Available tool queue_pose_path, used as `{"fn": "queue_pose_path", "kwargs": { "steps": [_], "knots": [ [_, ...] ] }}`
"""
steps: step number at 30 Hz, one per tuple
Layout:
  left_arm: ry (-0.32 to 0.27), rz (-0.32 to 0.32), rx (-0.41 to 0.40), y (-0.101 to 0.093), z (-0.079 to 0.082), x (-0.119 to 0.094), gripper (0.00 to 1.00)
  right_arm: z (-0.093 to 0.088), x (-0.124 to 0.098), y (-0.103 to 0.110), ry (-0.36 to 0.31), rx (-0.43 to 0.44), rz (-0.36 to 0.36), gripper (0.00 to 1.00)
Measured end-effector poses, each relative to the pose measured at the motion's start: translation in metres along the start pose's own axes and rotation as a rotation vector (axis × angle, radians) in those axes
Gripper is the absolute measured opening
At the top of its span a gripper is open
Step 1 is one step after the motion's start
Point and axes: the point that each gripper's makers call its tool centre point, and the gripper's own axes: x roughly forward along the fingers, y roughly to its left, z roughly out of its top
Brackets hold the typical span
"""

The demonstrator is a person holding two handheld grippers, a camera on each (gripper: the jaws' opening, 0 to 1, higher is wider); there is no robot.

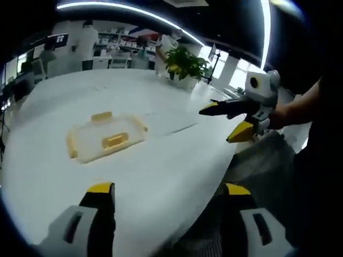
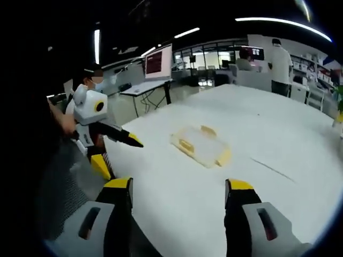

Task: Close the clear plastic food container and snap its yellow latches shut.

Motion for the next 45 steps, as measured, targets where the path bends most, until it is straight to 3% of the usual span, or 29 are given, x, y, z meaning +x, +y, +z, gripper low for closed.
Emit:
{"fn": "queue_pose_path", "kwargs": {
  "steps": [6, 11, 26, 38, 45],
  "knots": [
    [0.01, 0.011, -0.045, 0.029, 0.0, -0.002, 0.76, 0.0, 0.009, -0.009, -0.002, 0.023, -0.009, 0.67],
    [0.011, 0.006, -0.056, 0.039, 0.005, -0.005, 0.7, 0.007, 0.017, -0.012, -0.002, 0.012, -0.009, 0.67],
    [0.07, -0.049, 0.018, 0.054, 0.011, 0.002, 0.64, 0.02, 0.04, -0.023, 0.028, -0.054, 0.003, 0.62],
    [0.107, -0.053, 0.075, 0.073, 0.015, 0.007, 0.65, 0.016, 0.049, -0.033, 0.075, -0.103, 0.01, 0.57],
    [0.163, -0.049, 0.144, 0.084, 0.01, 0.01, 0.63, 0.016, 0.059, -0.037, 0.115, -0.154, 0.021, 0.52]
  ]
}}
